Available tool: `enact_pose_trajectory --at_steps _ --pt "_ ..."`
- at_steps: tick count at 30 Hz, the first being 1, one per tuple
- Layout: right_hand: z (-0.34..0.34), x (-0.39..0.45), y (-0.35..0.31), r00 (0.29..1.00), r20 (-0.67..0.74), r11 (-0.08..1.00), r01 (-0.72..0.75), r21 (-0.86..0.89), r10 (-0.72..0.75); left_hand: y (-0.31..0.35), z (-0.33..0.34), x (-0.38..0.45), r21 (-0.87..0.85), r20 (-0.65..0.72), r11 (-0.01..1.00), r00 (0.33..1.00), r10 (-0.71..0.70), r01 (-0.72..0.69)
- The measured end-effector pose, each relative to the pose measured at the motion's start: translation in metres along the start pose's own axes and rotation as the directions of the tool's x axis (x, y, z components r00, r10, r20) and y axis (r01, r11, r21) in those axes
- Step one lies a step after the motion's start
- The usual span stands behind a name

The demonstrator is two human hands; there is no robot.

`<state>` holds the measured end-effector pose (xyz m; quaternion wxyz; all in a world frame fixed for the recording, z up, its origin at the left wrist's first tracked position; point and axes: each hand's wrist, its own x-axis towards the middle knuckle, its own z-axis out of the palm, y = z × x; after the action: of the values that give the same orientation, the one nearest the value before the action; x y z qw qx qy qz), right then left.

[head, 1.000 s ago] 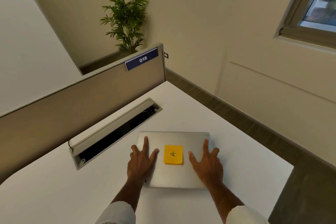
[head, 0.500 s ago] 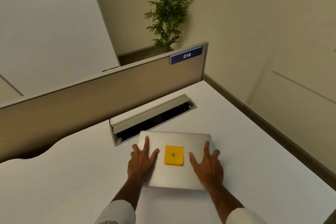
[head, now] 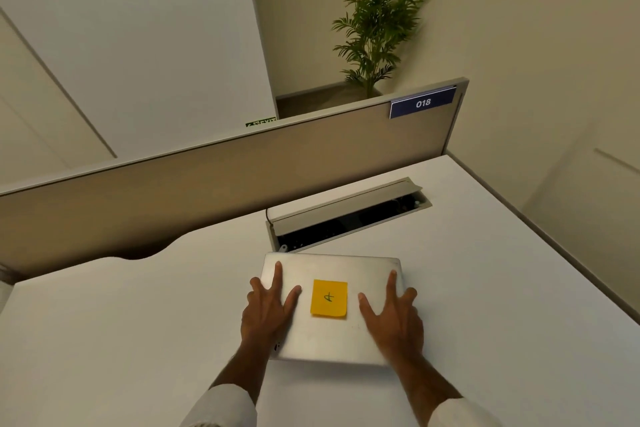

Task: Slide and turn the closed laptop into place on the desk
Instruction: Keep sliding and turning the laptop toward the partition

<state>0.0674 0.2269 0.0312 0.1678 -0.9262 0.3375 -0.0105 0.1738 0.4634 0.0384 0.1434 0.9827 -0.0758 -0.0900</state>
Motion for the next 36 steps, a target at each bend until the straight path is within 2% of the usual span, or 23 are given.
enact_pose_trajectory --at_steps 16,36 --pt "0.026 -0.035 -0.033 0.997 0.042 0.998 0.066 -0.011 -0.065 -0.065 0.007 -0.027 0.01 -0.007 0.999 0.999 -0.043 0.043" --pt "0.042 -0.049 -0.029 0.996 0.046 0.992 0.085 -0.091 -0.081 -0.082 0.025 -0.037 0.074 -0.007 0.997 1.0 -0.028 0.029"
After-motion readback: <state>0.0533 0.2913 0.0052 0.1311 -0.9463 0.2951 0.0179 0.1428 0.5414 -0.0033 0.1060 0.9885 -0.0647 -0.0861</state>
